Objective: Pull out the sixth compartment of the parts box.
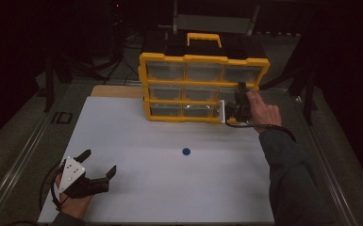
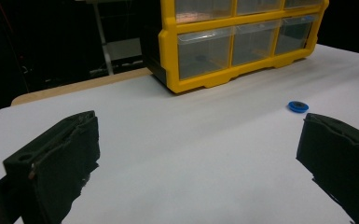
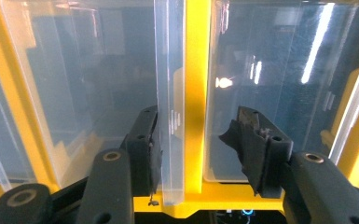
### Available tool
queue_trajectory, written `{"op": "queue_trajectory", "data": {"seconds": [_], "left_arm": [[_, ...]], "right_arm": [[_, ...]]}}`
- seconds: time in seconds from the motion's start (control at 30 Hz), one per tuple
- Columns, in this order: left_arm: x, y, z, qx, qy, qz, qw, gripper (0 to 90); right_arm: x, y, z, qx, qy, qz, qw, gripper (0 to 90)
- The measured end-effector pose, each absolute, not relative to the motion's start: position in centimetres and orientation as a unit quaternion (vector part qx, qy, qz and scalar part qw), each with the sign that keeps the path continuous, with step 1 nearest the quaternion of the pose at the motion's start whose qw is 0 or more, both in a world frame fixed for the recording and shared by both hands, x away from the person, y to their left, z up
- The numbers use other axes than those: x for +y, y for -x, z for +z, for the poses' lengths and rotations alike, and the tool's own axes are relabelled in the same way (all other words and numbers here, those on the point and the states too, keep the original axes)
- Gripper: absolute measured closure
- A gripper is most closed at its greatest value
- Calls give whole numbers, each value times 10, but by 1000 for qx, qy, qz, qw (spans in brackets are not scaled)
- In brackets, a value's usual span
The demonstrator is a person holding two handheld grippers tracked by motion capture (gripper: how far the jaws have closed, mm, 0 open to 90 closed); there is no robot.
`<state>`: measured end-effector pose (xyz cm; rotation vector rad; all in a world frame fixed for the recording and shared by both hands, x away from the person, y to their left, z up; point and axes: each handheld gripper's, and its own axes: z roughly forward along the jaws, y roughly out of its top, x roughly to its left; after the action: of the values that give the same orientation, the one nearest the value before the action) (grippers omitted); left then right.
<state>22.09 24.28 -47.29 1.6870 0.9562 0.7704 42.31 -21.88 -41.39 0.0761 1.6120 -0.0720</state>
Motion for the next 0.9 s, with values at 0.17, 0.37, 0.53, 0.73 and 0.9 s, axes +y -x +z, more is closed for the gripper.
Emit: {"op": "queue_trajectory", "data": {"seconds": [0.17, 0.37, 0.53, 0.73, 0.9], "left_arm": [[242, -221, -473, 396, -699, 319, 504, 0], [242, -221, -473, 396, -698, 319, 504, 0], [242, -221, -473, 396, -698, 319, 504, 0], [242, -221, -473, 396, -698, 318, 504, 0], [242, -221, -473, 396, -698, 320, 504, 0]], "right_arm": [[-220, -419, -412, 733, -30, -30, 679, 595], [-221, -417, -410, 750, -28, -27, 660, 691], [-221, -417, -408, 765, -25, -26, 643, 746], [-220, -418, -406, 775, -25, -28, 631, 767], [-219, -417, -407, 775, -17, -35, 630, 772]]}}
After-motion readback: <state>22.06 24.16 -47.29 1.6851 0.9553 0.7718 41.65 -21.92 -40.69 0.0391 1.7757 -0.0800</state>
